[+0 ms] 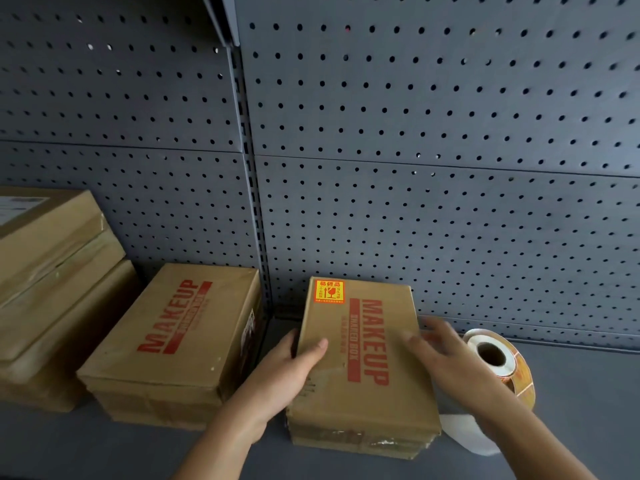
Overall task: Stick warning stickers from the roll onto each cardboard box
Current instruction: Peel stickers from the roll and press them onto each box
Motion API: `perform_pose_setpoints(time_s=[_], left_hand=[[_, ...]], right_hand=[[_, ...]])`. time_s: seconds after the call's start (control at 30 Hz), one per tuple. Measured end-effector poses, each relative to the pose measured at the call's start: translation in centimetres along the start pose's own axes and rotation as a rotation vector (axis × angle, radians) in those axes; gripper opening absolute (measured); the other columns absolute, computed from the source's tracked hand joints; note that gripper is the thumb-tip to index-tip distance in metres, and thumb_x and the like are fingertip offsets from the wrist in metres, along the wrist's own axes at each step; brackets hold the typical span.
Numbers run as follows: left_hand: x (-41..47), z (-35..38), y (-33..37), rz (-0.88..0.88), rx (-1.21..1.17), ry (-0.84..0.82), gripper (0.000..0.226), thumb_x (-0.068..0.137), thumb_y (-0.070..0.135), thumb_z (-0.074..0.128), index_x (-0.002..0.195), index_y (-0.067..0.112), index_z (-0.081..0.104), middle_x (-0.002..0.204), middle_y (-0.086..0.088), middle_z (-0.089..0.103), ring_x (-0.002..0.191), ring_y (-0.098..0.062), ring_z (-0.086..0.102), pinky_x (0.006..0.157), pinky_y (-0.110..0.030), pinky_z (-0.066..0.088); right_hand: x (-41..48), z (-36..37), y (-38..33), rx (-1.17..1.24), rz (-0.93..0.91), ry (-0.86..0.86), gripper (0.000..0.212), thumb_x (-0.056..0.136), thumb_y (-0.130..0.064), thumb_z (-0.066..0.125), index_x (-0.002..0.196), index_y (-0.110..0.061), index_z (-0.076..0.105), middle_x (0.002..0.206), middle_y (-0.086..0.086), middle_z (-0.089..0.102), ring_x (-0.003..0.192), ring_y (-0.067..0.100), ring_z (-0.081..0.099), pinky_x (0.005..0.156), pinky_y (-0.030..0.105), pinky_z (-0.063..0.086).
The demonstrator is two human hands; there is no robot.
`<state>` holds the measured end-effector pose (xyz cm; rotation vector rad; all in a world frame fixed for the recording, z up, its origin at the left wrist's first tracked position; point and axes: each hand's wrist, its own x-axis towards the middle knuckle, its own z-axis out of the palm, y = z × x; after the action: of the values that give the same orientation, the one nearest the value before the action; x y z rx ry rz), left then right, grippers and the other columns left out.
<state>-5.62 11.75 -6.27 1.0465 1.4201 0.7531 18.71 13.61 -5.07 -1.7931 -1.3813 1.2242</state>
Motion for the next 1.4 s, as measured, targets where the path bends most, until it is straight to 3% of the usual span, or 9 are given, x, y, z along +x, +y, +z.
perform_pose_setpoints(time_s=[0.07, 0.13, 0.3, 0.37, 0.6, 0.73, 0.87, 1.0, 1.4], left_hand=[[-0.3, 0.2, -0.3, 0.016, 0.012, -0.001, 0.032, 0.097, 0.053, 0.055, 0.127, 0.043, 0.058, 0.108, 0.022, 0.074, 0.099, 0.000, 0.070, 0.078, -0.022, 0.053], [-0.8, 0.4, -0.4, 0.040, 0.022, 0.009, 0.029, 0.097, 0.052, 0.055, 0.125, 0.043, 0.060, 0.107, 0.023, 0.074, 0.098, 0.002, 0.070, 0.079, -0.021, 0.053], [-2.3, 0.7, -1.1, 0.192, 0.034, 0.065, 0.036, 0.095, 0.051, 0.059, 0.130, 0.052, 0.052, 0.113, 0.031, 0.069, 0.103, 0.005, 0.068, 0.096, -0.031, 0.055], [-2.9, 1.0, -1.4, 0.286, 0.041, 0.073, 0.044, 0.094, 0.047, 0.061, 0.134, 0.054, 0.044, 0.117, 0.034, 0.066, 0.107, 0.008, 0.065, 0.093, -0.025, 0.054], [-3.3, 1.7, -2.8, 0.499, 0.175, 0.130, 0.075, 0.091, 0.037, 0.067, 0.154, 0.041, 0.025, 0.129, 0.033, 0.059, 0.121, 0.009, 0.057, 0.100, -0.025, 0.049], [-2.8, 2.2, -4.4, 0.518, 0.218, 0.166, 0.080, 0.087, 0.039, 0.070, 0.148, 0.054, 0.019, 0.132, 0.042, 0.050, 0.125, 0.016, 0.049, 0.100, -0.015, 0.043], [-2.1, 3.1, -7.0, 0.486, 0.252, 0.211, 0.081, 0.085, 0.044, 0.071, 0.144, 0.064, 0.019, 0.136, 0.034, 0.053, 0.128, 0.006, 0.051, 0.107, -0.031, 0.048], [-1.9, 4.1, -8.3, 0.469, 0.214, 0.267, 0.075, 0.076, 0.060, 0.066, 0.133, 0.077, 0.020, 0.133, 0.028, 0.058, 0.125, 0.001, 0.056, 0.103, -0.036, 0.053], [-2.2, 4.5, -8.7, 0.463, 0.173, 0.285, 0.076, 0.075, 0.057, 0.069, 0.132, 0.078, 0.023, 0.135, 0.026, 0.058, 0.127, 0.001, 0.055, 0.108, -0.037, 0.050]], right_hand=[[-0.6, 0.7, 0.7, 0.114, 0.052, -0.114, 0.051, 0.094, -0.045, 0.061, 0.139, -0.027, 0.044, 0.121, -0.004, 0.067, 0.095, 0.012, 0.072, 0.061, 0.020, 0.055], [-1.0, 1.1, 1.0, 0.168, 0.027, -0.144, 0.047, 0.095, -0.041, 0.062, 0.137, -0.026, 0.047, 0.113, -0.004, 0.073, 0.086, 0.009, 0.076, 0.059, 0.018, 0.057], [-2.9, 0.4, 1.1, 0.275, -0.128, -0.133, 0.042, 0.095, -0.028, 0.066, 0.132, -0.035, 0.049, 0.106, -0.016, 0.077, 0.093, 0.005, 0.075, 0.069, 0.020, 0.059], [-3.7, 0.1, 1.2, 0.284, -0.211, -0.112, 0.048, 0.094, -0.024, 0.067, 0.134, -0.038, 0.046, 0.110, -0.018, 0.075, 0.100, 0.004, 0.073, 0.079, 0.023, 0.059], [-5.1, 0.0, 3.0, 0.215, -0.418, -0.054, 0.071, 0.092, -0.009, 0.068, 0.149, -0.034, 0.033, 0.129, -0.018, 0.065, 0.124, 0.002, 0.060, 0.105, 0.030, 0.051], [-5.2, 0.5, 5.0, 0.186, -0.445, 0.006, 0.079, 0.089, -0.005, 0.072, 0.150, -0.034, 0.030, 0.127, -0.025, 0.063, 0.124, -0.004, 0.057, 0.100, 0.016, 0.049], [-5.1, 1.7, 7.1, 0.178, -0.431, 0.055, 0.084, 0.086, 0.006, 0.071, 0.144, -0.035, 0.025, 0.113, -0.047, 0.055, 0.115, -0.021, 0.052, 0.086, 0.000, 0.044], [-4.6, 2.5, 8.7, 0.160, -0.445, 0.091, 0.087, 0.086, 0.003, 0.072, 0.140, -0.043, 0.022, 0.118, -0.051, 0.047, 0.121, -0.021, 0.046, 0.088, 0.000, 0.043], [-4.3, 2.4, 9.5, 0.125, -0.436, 0.087, 0.091, 0.086, -0.003, 0.075, 0.143, -0.047, 0.019, 0.129, -0.035, 0.053, 0.127, -0.013, 0.049, 0.096, 0.007, 0.045]])
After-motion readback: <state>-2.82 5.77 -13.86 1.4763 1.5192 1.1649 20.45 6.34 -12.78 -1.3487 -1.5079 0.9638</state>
